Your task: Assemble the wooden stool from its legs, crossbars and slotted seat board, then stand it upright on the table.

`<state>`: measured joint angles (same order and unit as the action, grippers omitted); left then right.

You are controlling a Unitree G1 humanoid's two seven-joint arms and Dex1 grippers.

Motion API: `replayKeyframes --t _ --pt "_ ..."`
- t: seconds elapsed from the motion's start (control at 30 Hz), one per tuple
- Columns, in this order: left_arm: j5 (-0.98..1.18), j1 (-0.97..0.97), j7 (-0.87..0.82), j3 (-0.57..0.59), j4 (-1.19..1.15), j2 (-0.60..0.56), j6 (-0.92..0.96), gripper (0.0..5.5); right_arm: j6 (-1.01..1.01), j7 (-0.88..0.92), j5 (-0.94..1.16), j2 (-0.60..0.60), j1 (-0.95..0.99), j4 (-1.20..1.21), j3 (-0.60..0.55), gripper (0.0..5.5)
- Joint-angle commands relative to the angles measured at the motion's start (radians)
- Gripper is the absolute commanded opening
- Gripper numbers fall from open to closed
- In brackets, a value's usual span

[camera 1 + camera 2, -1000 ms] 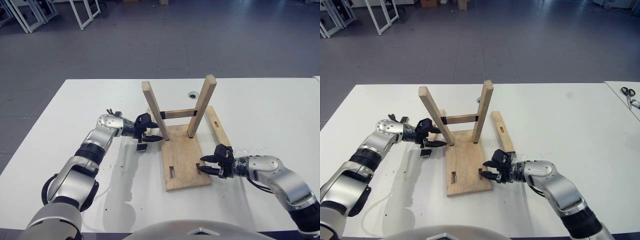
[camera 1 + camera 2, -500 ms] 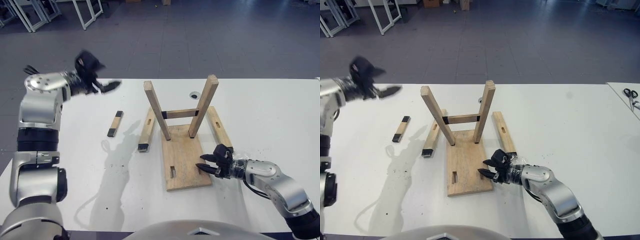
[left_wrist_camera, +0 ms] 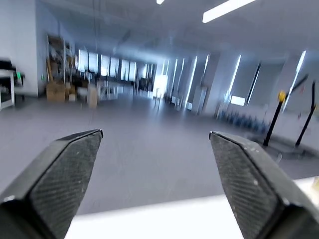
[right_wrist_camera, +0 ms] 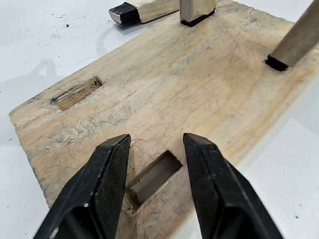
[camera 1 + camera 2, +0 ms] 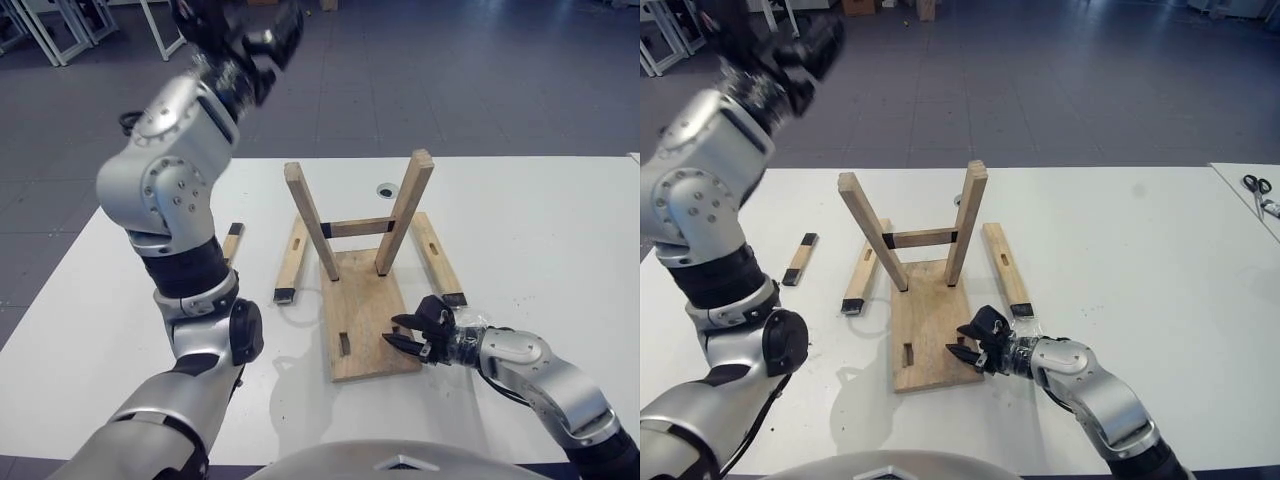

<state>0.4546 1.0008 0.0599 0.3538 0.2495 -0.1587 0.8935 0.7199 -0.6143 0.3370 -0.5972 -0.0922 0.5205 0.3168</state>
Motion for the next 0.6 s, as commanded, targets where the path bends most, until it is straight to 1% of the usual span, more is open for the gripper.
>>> replayKeyframes --t 0.03,0.1,0.13,0.2,0.23,0.27,0.33,0.4,0.5,0.6 --pt "0.064 -0.056 -0.005 -0.059 0.048 0.053 0.076 3.98 0.072 0.01 -0.007 -0.008 -0.021 -0.019 0.025 1.93" --pt "0.078 -0.228 -0.026 -0.105 0.062 0.103 0.15 3.98 0.067 0.009 -0.009 -0.01 -0.023 -0.025 0.025 1.93" --pt "0.046 -0.385 -0.054 -0.145 0.055 0.128 0.168 3.98 0.066 0.008 -0.01 -0.011 -0.023 -0.027 0.026 1.93" --pt "-0.044 -0.62 -0.088 -0.212 0.017 0.127 0.123 3.98 0.067 0.008 -0.01 -0.014 -0.024 -0.026 0.023 1.93" --pt "-0.07 -0.669 -0.094 -0.217 -0.002 0.122 0.085 3.98 0.072 0.009 -0.007 -0.014 -0.027 -0.02 0.02 1.93" --pt "-0.075 -0.674 -0.093 -0.21 -0.012 0.121 0.053 3.98 0.076 0.01 -0.004 -0.015 -0.028 -0.015 0.016 1.93" --pt "-0.044 -0.633 -0.082 -0.185 -0.008 0.137 0.012 3.98 0.084 0.013 0.001 -0.014 -0.032 -0.009 0.011 1.93" --pt "0.027 -0.519 -0.073 -0.139 0.015 0.16 -0.039 3.98 0.09 0.014 0.004 -0.009 -0.03 -0.008 0.012 1.93" --pt "0.22 -0.307 -0.073 -0.029 0.083 0.169 -0.046 3.98 0.099 0.018 0.009 -0.003 -0.026 -0.007 0.015 1.93" --pt "0.42 -0.12 -0.145 0.09 0.121 0.128 -0.03 3.98 0.101 0.022 0.016 0.004 -0.022 -0.009 0.01 1.93"
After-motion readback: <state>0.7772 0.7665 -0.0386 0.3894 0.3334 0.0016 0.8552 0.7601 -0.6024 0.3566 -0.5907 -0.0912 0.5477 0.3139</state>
